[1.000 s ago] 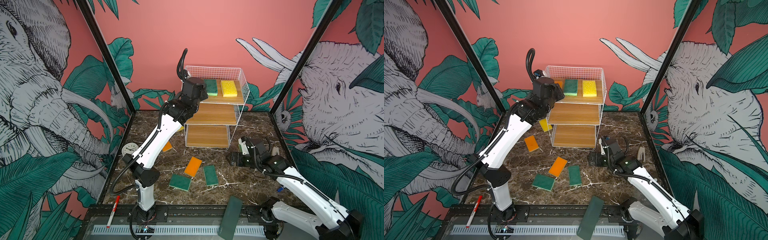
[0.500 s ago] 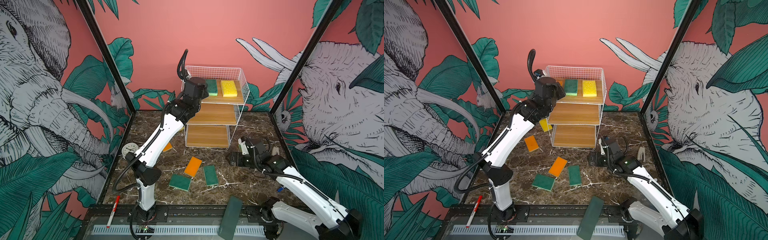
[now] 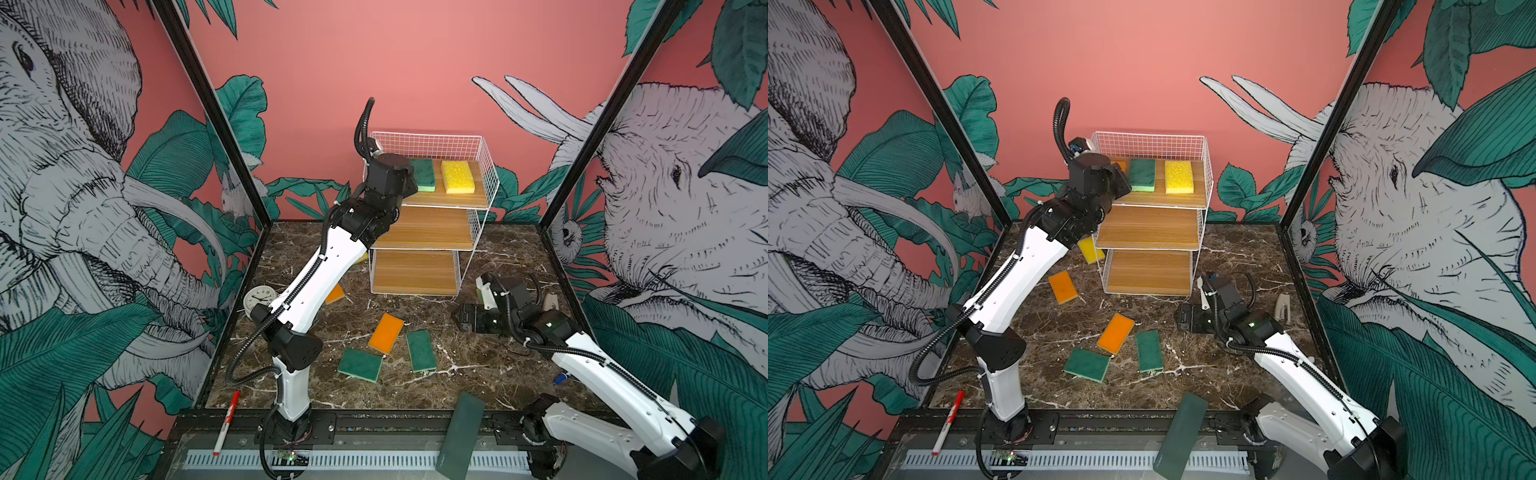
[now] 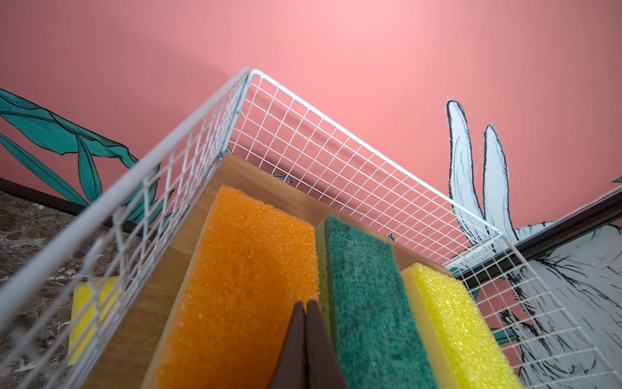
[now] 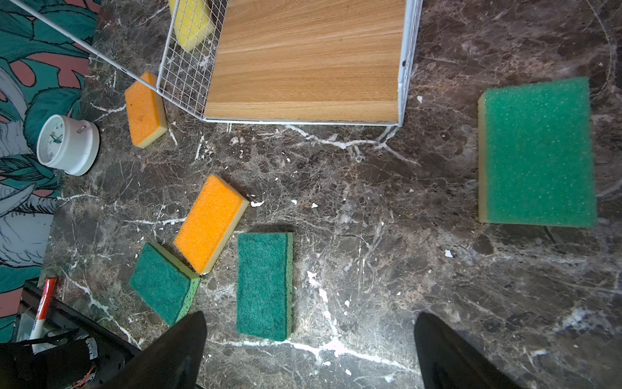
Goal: Arrange cleaning sponges on a shelf
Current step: Move the cleaning sponge to the shelf.
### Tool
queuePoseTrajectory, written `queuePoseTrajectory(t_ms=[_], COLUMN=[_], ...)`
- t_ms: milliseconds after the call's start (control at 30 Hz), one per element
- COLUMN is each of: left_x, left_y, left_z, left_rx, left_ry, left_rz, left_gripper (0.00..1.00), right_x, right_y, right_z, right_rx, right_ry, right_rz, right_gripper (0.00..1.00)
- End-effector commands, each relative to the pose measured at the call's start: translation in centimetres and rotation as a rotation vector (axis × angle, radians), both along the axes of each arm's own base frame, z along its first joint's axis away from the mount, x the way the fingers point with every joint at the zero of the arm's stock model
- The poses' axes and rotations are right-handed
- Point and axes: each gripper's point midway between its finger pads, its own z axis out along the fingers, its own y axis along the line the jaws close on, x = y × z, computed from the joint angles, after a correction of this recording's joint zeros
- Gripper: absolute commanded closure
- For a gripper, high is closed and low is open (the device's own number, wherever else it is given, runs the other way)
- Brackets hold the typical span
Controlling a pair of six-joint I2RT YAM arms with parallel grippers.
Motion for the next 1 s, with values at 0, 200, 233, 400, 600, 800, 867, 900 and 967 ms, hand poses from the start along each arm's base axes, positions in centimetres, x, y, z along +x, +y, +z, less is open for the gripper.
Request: queuePoseTrajectory(t_ms=[0,200,233,400,600,800,867,900,967], left_x=[-2.0,-5.4,-5.7,-7.5,-9.7,-10.9,-10.7,-10.5,-9.9], left_y=[1.1,1.6,1.8,2.2,3.4,2.8,2.1,1.8,1.6], left_z=[2.8,4.5,4.5,3.7,1.8,-0.5,-1.2,-1.4,-1.9], left_rx=[-0.01,0.018,0.022,0.04,0.063,0.132,0.139,0.145,0.149], left_ry=[-0.044,-0.078,-0.075,-0.041,0.029,0.115,0.136,0.141,0.159], left_rz=[-0.038,-0.077,-0.078,-0.126,-0.161,-0.247,-0.272,-0.274,-0.275], left_gripper=[1.0,1.0,1.0,1.0,0.95,0.97,0.98,0.98,0.98], right_x=[0.3,0.1,0.1,-0.1,-0.1,0.2,0.3,0.3,0.4], right_y=[-0.2,-0.4,-0.4,-0.7,-0.8,-0.6,-0.6,-0.6,-0.5], right_z=[1.5,2.1,2.3,2.7,3.0,3.4,3.5,3.5,3.6], right_rx=[0.006,0.009,0.008,0.008,0.006,0.004,0.005,0.004,0.005], right_ry=[-0.037,-0.049,-0.051,-0.061,-0.065,-0.077,-0.08,-0.079,-0.081], right_rz=[-0.001,-0.004,-0.005,-0.01,-0.014,-0.008,-0.006,-0.006,-0.003], right_gripper=[0.01,0.01,0.02,0.02,0.03,0.03,0.03,0.03,0.03])
